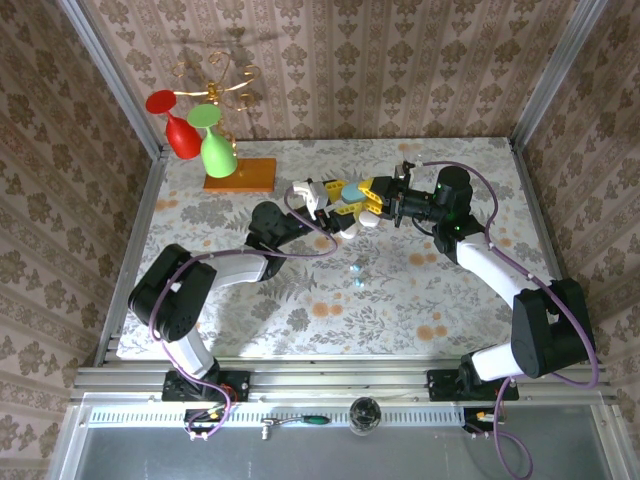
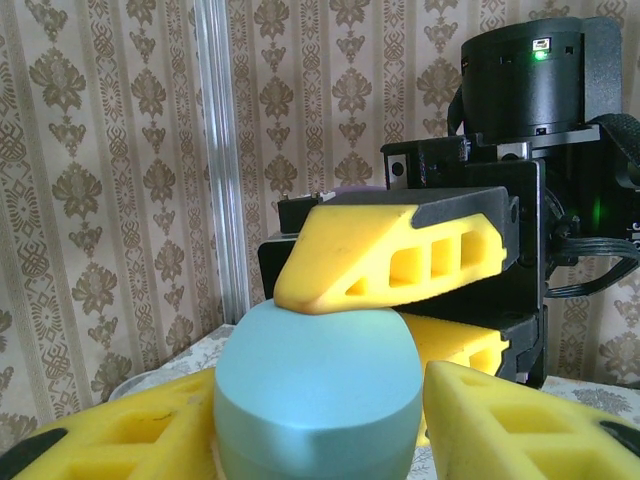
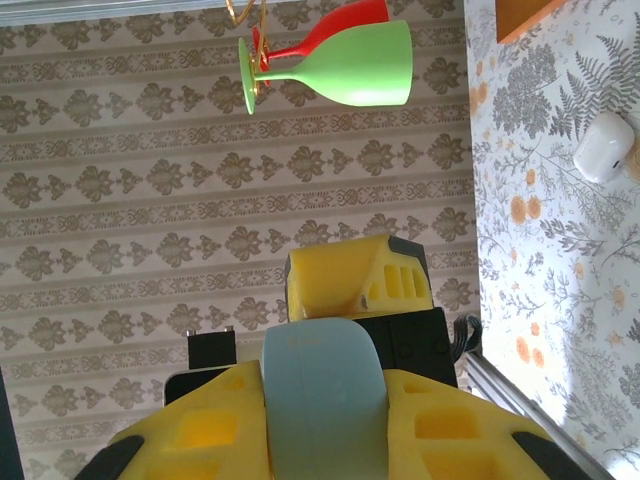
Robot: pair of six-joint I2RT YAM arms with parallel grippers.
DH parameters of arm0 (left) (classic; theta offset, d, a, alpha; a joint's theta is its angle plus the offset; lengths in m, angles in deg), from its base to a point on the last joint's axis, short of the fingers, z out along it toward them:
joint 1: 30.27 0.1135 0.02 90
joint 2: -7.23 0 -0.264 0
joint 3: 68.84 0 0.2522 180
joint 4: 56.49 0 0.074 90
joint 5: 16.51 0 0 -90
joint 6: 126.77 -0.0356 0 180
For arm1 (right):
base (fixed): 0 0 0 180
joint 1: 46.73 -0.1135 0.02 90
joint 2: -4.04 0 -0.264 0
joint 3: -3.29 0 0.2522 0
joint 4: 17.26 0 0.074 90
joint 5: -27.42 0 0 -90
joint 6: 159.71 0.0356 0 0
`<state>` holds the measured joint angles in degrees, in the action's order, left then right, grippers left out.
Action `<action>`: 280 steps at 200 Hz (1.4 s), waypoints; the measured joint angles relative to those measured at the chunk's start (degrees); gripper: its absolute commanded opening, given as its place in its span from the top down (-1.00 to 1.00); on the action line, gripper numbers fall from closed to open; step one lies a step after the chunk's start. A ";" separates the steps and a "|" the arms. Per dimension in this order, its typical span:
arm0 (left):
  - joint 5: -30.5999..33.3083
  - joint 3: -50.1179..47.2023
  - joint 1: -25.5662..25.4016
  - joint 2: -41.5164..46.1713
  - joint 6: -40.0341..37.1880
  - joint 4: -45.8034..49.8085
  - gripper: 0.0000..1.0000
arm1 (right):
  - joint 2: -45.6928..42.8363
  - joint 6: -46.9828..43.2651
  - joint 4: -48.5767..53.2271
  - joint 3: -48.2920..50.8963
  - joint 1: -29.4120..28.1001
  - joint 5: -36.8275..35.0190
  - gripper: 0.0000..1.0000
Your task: Insert the wireless bluetooth earbuds into the charging case
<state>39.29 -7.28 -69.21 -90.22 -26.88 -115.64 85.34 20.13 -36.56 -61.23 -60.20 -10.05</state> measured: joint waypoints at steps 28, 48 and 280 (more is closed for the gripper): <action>-0.15 0.00 0.00 -0.09 0.02 0.00 -0.03 | 0.00 0.79 -1.09 0.37 0.02 0.20 0.98; -0.26 0.00 -0.02 -0.11 0.37 0.02 0.03 | -0.02 0.83 -1.09 0.39 0.00 0.24 0.98; -1.40 0.72 0.02 -1.07 0.07 0.00 0.18 | -0.02 3.43 -1.97 0.74 0.02 0.63 0.97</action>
<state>37.89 -6.56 -69.19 -91.29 -26.82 -115.64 85.32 23.57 -38.53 -60.49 -60.18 -9.42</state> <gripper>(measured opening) 0.422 0.243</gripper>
